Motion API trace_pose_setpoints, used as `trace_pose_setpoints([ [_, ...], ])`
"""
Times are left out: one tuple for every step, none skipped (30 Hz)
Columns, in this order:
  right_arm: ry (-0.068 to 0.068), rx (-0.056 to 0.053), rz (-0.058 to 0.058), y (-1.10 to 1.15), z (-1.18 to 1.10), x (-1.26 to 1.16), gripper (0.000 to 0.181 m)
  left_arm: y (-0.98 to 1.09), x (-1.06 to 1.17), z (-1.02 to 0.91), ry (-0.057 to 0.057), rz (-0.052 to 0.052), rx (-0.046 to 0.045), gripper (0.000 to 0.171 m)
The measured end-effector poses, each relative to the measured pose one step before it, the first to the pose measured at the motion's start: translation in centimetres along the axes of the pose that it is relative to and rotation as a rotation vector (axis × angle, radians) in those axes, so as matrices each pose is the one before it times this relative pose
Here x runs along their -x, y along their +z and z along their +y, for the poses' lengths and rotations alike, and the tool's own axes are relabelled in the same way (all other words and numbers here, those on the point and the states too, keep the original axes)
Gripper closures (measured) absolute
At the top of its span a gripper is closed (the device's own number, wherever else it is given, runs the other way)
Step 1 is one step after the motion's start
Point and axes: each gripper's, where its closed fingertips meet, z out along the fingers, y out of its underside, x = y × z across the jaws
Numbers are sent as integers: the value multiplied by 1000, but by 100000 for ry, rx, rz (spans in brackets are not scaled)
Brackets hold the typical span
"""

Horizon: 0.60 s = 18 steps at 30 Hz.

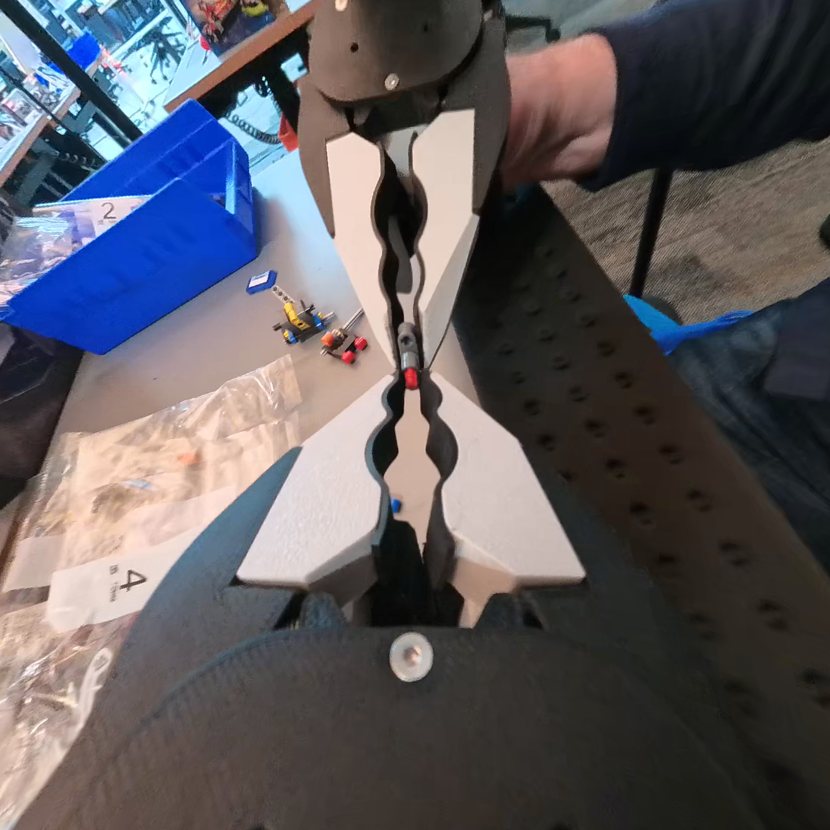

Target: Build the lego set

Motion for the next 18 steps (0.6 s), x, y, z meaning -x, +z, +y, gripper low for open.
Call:
trace_pose_setpoints([
  [2315,-1989,-2265,-123,-84,113,176,-30,-55,-179,-1488,1174,-1433,164],
  [1510,-2024,-1750,-115,-139,156,176,-84,-109,-233,-1241,1433,-1828,164],
  [1638,-1343,-1947,-124,-126,206,176,-72,-127,-222,-1791,1566,-2081,164],
  [1575,-813,-2017,-115,-63,169,175,-19,-122,-170,-1519,1386,-1433,164],
  [1454,-1170,-1327,-106,-113,72,176,-47,-19,-174,-1028,755,-1173,165],
  [1168,-1140,-861,-64,-144,49,175,-104,3,-165,-1172,988,-1419,165],
  [420,-292,-465,0,-21,13,175,-48,-6,-33,-1357,869,-795,165],
  [-250,725,-110,28,114,10,175,16,-30,98,-174,329,273,165],
  [-240,353,-147,14,34,70,175,-74,-62,-17,-34,445,-288,165],
  [-390,608,291,23,15,22,176,-81,-6,-18,-773,514,-314,165],
  [-1031,1055,502,-40,75,32,176,10,-40,-10,-327,408,-145,165],
  [-524,368,302,-85,39,9,176,14,-23,-47,168,19,26,165],
  [-232,850,1119,14,84,-72,176,-41,51,63,358,-255,649,165],
  [-2328,1606,1455,28,93,91,175,-65,-89,-8,-464,748,-384,165],
  [-1538,522,843,-115,-131,132,176,-89,-93,-223,-812,534,-1294,165],
  [-94,-466,349,-101,-123,7,176,-107,14,-201,-546,253,-848,165],
  [705,772,-102,25,183,-50,175,26,45,116,-435,340,394,165],
  [594,248,-300,-46,136,-50,175,66,29,45,-842,135,-369,165],
])
